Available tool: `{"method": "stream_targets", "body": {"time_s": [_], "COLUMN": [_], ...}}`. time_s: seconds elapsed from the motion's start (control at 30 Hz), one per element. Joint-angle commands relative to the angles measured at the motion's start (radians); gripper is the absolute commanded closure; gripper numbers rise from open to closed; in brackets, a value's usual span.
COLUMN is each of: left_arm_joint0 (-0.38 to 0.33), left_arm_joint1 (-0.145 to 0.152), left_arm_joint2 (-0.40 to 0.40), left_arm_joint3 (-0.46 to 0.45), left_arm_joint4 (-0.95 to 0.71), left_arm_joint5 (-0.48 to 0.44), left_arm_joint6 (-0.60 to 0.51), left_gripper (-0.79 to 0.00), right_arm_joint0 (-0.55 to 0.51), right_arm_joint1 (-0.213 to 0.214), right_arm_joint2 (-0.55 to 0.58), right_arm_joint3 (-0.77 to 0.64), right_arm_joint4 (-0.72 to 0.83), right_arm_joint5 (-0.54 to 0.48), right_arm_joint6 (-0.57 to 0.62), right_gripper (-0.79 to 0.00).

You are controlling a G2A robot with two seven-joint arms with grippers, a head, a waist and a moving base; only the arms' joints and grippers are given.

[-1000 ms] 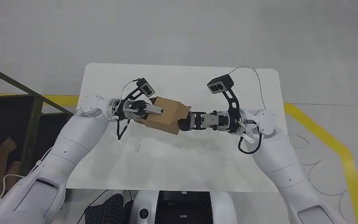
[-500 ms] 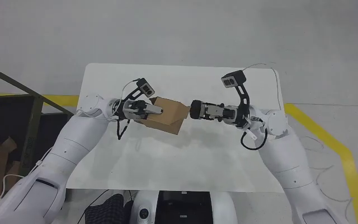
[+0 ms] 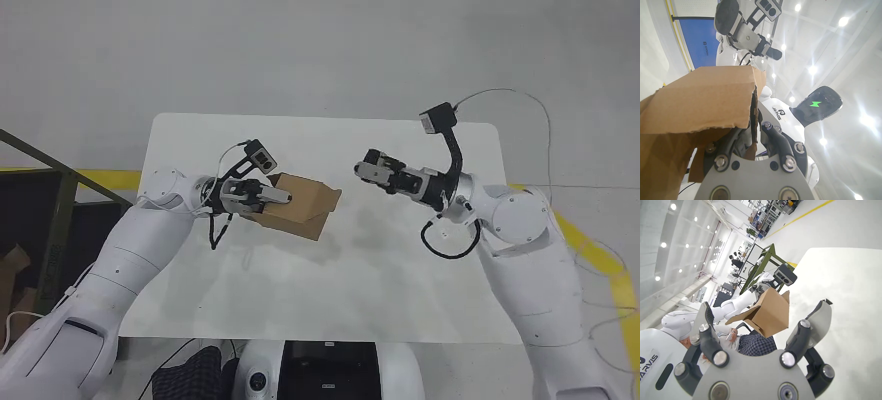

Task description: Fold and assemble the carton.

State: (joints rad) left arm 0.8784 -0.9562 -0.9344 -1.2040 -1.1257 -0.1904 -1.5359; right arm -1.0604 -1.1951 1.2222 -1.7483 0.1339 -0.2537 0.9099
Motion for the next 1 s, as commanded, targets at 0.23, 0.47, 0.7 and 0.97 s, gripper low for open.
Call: {"method": "stream_targets", "body": {"time_s": [0.23, 0.47, 0.7, 0.97], "left_arm_joint0": [0.0, 0.0, 0.0, 0.0], "left_arm_joint1": [0.0, 0.0, 0.0, 0.0], "left_arm_joint2": [0.0, 0.0, 0.0, 0.0], "left_arm_joint3": [0.0, 0.0, 0.0, 0.0], "left_arm_joint4": [0.0, 0.0, 0.0, 0.0], "left_arm_joint5": [0.0, 0.0, 0.0, 0.0], "left_arm_joint6": [0.0, 0.0, 0.0, 0.0], "left_gripper": [0.0, 0.0, 0.0, 0.0], "right_arm_joint0": [0.015, 0.0, -0.034, -0.054], "right_arm_joint1": [-0.001, 0.002, 0.01, 0.016], "right_arm_joint2": [-0.078, -0.092, -0.087, -0.093], "right_arm_joint3": [-0.034, -0.03, -0.041, -0.036], "right_arm_joint4": [-0.185, -0.218, -0.244, -0.256], "right_arm_joint5": [0.093, 0.11, 0.099, 0.087], "right_arm_joint6": [-0.044, -0.045, -0.031, -0.02], "right_gripper": [-0.785, -0.785, -0.785, -0.785]}}
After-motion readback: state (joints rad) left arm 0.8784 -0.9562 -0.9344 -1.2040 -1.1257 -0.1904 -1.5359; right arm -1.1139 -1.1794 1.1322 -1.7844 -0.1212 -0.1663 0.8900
